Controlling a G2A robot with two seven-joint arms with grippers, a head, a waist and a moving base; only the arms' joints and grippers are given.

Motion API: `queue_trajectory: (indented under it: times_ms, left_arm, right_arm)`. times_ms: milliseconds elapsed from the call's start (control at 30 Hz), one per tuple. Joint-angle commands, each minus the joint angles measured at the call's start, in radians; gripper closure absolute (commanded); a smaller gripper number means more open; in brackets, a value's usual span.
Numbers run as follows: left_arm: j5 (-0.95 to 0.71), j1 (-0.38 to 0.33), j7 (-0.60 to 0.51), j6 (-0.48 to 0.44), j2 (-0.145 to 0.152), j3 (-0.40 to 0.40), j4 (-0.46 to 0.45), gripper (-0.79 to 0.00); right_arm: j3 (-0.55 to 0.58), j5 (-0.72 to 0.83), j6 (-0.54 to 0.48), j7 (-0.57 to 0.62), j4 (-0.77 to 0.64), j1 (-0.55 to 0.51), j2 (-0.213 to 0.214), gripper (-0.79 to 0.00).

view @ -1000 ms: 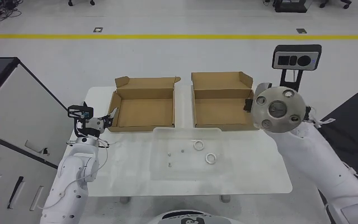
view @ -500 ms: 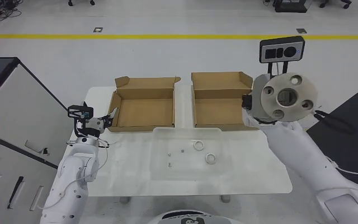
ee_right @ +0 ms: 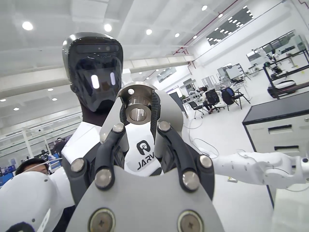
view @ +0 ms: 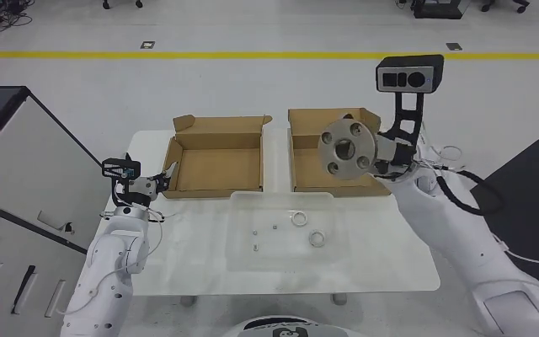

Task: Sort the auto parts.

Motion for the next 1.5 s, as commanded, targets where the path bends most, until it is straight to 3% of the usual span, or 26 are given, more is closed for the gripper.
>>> queue_trajectory:
  times_ms: [0,267,467,1067,1467]
  left_arm:
    - [0.0,0.0,0.0,0.0,0.0,0.0,0.0,-0.785]
    - [0.0,0.0,0.0,0.0,0.0,0.0,0.0,-0.785]
    - [0.0,0.0,0.0,0.0,0.0,0.0,0.0,-0.785]
    - [0.0,0.0,0.0,0.0,0.0,0.0,0.0,-0.785]
    - [0.0,0.0,0.0,0.0,0.0,0.0,0.0,-0.785]
  right_arm:
    - [0.003,0.019,-0.001,-0.003,-0.009,-0.011,-0.004,0.0]
    - [0.001,0.234,-0.027,0.057,-0.016,-0.061,-0.03,0.0]
    - [0.026,0.274,-0.022,0.095,-0.002,-0.077,-0.045,0.0]
    - [0.107,-0.059,0.027,0.025,-0.018,-0.089,-0.063,0.0]
    - [0.083,0.211,0.054,0.111,-0.03,-0.123,-0.094,0.0]
